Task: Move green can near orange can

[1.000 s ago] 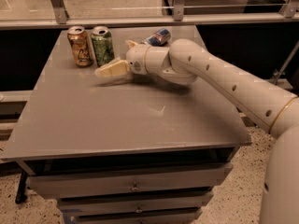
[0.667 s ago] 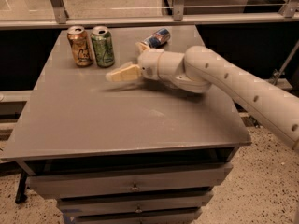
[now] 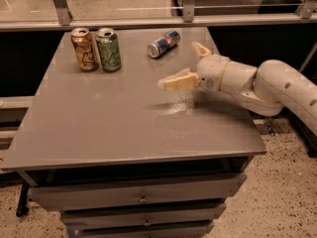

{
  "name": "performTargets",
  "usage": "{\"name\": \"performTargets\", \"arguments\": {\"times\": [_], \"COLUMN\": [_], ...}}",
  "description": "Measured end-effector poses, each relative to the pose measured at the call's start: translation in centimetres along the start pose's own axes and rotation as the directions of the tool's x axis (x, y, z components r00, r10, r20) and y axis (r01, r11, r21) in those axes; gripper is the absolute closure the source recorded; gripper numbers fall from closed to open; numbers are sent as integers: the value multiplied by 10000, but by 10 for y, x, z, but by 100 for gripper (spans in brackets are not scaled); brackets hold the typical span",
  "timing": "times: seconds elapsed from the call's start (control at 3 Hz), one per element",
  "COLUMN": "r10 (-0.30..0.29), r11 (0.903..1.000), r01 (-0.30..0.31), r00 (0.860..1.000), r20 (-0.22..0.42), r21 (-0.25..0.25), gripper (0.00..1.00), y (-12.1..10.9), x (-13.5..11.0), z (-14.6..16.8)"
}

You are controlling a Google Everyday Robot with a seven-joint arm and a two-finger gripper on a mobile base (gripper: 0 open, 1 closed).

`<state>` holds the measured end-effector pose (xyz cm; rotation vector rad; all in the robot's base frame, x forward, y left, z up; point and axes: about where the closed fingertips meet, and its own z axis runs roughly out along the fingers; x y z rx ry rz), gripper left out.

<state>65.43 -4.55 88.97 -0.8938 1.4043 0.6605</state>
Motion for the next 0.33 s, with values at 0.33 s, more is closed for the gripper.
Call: {"name": "performTargets", "arguments": {"times": [0.33], "r10": [-527], "r11": [9982], "r01": [526], "r00": [9986], "r20": [5], "r21": [270], "gripper": [0], "y": [-20], "x": [-16], "z": [-43]}}
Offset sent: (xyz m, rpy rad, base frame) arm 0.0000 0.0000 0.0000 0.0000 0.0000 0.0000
